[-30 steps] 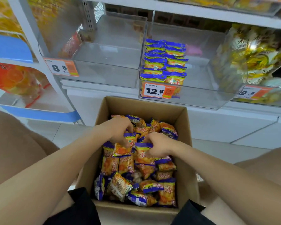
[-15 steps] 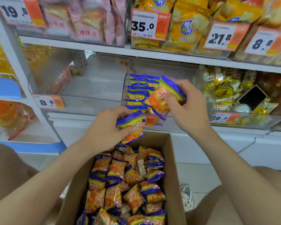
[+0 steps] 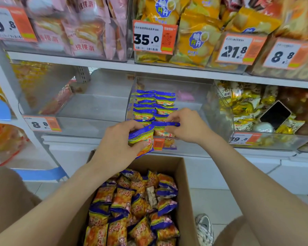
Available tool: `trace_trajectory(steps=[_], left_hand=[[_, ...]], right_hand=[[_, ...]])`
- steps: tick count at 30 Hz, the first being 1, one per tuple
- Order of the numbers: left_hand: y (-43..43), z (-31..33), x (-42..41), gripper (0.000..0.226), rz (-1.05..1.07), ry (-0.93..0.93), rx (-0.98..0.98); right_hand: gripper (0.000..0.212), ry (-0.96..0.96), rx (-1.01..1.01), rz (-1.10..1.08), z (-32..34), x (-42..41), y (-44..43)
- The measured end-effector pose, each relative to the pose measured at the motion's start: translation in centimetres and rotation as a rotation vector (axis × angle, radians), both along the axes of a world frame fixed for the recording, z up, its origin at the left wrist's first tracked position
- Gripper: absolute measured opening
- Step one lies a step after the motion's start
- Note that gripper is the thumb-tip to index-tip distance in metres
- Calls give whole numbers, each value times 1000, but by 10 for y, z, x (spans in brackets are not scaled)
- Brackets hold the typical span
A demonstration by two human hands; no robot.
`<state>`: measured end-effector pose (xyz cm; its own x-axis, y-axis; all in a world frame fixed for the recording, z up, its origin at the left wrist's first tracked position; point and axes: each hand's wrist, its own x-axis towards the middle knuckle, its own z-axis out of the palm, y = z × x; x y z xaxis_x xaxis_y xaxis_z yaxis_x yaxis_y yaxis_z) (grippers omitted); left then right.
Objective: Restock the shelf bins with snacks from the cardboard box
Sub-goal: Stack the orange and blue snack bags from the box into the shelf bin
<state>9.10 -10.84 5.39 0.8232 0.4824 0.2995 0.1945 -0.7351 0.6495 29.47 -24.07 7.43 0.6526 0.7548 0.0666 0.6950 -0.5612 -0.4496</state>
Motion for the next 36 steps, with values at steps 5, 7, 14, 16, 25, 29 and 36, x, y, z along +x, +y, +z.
trace_trajectory(steps=[5, 7, 14, 16, 25, 29, 36], left_hand=[[2, -2, -2, 41, 5, 15, 27], [3, -3, -3, 43, 5, 26, 36], [4, -3, -3, 45, 10, 34, 39], [5, -1, -2, 45, 12, 41, 33], [8, 10, 0, 42, -34, 4, -200], [3, 26, 0, 38, -139, -101, -494], [2, 36, 14, 31, -120, -108, -74]], right_hand=[[17, 33, -189, 63, -3, 5, 7], [12, 55, -201, 70, 0, 6, 9], [45, -18, -95, 26, -4, 5, 10], [57, -17, -70, 2, -8, 10, 7], [23, 183, 289, 71, 27, -4, -10], [42, 391, 145, 347, 40, -36, -30], [27, 274, 358, 34, 40, -1, -46]])
